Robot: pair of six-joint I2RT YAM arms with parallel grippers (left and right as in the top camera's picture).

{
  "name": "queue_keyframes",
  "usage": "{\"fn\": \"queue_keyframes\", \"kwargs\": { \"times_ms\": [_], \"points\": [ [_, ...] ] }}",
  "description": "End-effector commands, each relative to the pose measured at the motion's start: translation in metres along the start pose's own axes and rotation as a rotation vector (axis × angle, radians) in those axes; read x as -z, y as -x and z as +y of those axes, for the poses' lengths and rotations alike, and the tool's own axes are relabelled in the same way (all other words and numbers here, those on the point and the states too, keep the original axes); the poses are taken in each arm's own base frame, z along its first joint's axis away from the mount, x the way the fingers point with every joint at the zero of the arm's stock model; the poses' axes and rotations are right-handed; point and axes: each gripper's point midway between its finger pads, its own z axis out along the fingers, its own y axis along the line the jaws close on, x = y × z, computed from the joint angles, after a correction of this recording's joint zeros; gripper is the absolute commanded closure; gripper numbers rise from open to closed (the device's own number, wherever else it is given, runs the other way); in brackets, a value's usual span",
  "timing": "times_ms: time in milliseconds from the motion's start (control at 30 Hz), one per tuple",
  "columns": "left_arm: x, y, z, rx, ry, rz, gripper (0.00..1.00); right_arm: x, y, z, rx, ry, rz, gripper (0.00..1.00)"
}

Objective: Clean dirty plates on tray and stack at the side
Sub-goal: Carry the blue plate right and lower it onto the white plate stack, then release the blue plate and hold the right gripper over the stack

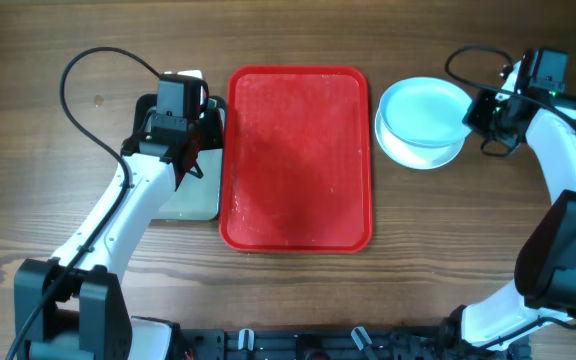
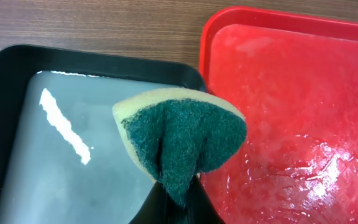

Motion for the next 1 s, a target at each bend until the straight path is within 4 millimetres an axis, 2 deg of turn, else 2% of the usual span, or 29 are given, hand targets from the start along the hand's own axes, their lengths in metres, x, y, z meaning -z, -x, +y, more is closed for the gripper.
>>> {"fn": "queue_keyframes", "kwargs": {
  "times_ms": [0, 167, 400, 667, 767, 900, 933, 967],
  "points": [
    [-0.002, 0.0, -0.005, -0.019, -0.035, 0.006, 0.96, -0.002, -0.016, -0.01, 0.013, -0.035, 0.02, 0.96],
    [-0.001, -0.001, -0.008, -0.02, -0.054, 0.01, 0.96, -0.012, -0.02, -0.013, 0.015, -0.03, 0.003, 0.96],
    [-0.001, -0.001, -0.008, -0.02, -0.053, 0.011, 0.96, -0.019, -0.01, -0.011, 0.025, -0.01, -0.067, 0.95],
    [-0.001, -0.001, -0.008, -0.02, -0.053, 0.012, 0.96, -0.02, -0.014, -0.012, 0.023, -0.014, -0.053, 0.94],
    [-0.001, -0.001, -0.008, -0.02, -0.053, 0.012, 0.96, -0.02, -0.016, -0.008, 0.023, 0.009, -0.042, 0.77],
    [-0.001, -0.002, -0.008, -0.02, -0.053, 0.014, 0.96, -0.02, -0.018, -0.002, 0.024, 0.046, -0.032, 0.72],
    [-0.001, -0.002, -0.008, -0.02, -0.053, 0.015, 0.96, -0.02, -0.018, -0.002, 0.024, 0.047, -0.031, 0.69],
    [-0.001, -0.002, -0.008, -0.02, -0.052, 0.016, 0.96, -0.02, -0.018, -0.002, 0.024, 0.047, -0.031, 0.62]
  ]
}}
